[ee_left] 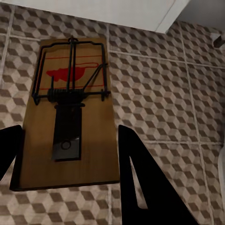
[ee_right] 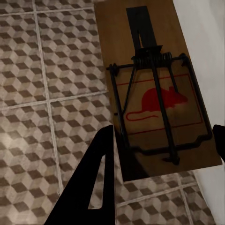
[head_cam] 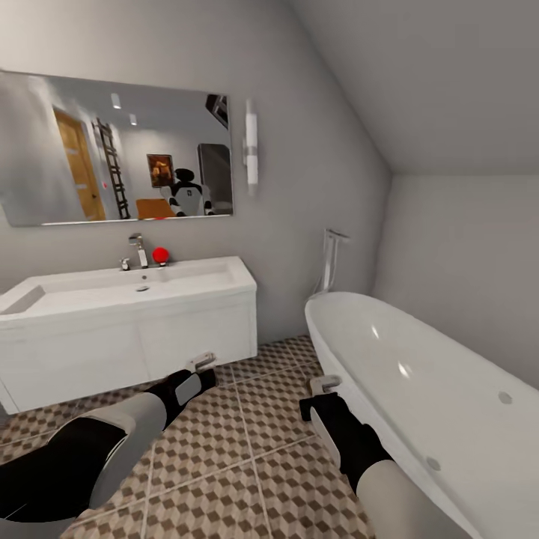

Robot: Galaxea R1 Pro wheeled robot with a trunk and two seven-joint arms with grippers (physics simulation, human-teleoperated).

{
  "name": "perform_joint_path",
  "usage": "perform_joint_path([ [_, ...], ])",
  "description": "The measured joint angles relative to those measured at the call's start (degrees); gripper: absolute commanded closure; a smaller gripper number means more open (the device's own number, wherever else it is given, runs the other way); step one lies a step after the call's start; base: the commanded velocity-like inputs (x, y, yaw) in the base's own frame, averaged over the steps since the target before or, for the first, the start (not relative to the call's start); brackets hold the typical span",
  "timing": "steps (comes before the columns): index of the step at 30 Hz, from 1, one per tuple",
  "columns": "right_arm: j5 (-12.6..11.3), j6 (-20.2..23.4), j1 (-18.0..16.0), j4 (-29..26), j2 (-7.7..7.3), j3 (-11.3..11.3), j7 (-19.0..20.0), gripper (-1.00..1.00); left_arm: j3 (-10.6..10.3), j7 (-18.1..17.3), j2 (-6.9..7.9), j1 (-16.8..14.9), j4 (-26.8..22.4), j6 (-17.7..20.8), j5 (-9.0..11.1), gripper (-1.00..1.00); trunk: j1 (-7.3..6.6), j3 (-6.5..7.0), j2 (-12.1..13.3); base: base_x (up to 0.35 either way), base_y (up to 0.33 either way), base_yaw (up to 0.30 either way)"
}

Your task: Take the four mousetraps from the cabinet in the bathroom and place them on the bathroom floor. Make sure all four end up on the same floor surface, and ensure that at least two of them are either under or directly next to the same bathroom sink.

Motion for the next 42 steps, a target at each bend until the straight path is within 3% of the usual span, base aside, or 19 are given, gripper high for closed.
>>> perform_joint_path([
  [24, 0.00, 0.00, 0.00, 0.00, 0.00, 0.00, 0.00, 1.00, 0.00, 0.43, 0.46, 0.01, 0.18, -0.36, 0.03, 1.00, 0.01, 0.00, 0.00, 0.299, 0.000, 0.268],
  [32, 0.00, 0.03, 0.01, -0.03, -0.01, 0.01, 0.04, 1.00, -0.01, 0.13, 1.69, 0.24, 0.18, -0.49, -0.17, 1.00, 0.03, 0.00, 0.01, 0.036, 0.000, 0.069],
  [35, 0.01, 0.03, 0.01, -0.03, -0.06, 0.00, 0.12, 1.00, -0.06, -0.05, 2.31, 1.56, 0.13, -0.79, -1.12, 1.00, 0.03, -0.01, 0.01, 0.004, 0.000, 0.007],
  [37, 0.00, 0.03, 0.01, -0.03, -0.08, -0.01, 0.17, 1.00, -0.27, -0.50, 2.71, 3.56, -0.02, -2.92, -2.47, 1.00, 0.04, -0.01, 0.01, 0.001, 0.000, 0.002],
  [38, 0.00, 0.03, 0.01, -0.03, -0.09, -0.01, 0.21, 1.00, -0.35, -1.95, 2.87, 5.23, -0.04, -5.77, -4.79, 1.00, 0.04, -0.02, 0.01, 0.000, 0.000, 0.000],
  [39, 0.00, 0.03, 0.01, -0.03, -0.09, -0.01, 0.24, 1.00, -0.46, -6.82, 3.29, 7.20, 0.01, -8.99, -9.97, 1.00, 0.04, -0.02, 0.00, 0.000, 0.000, 0.000],
  [42, 0.00, 0.04, 0.01, -0.04, -0.11, -0.01, 0.27, 1.00, -0.58, -18.22, 4.25, 9.16, -0.02, -11.30, -18.25, 1.00, 0.03, -0.01, 0.01, 0.000, 0.000, 0.000],
])
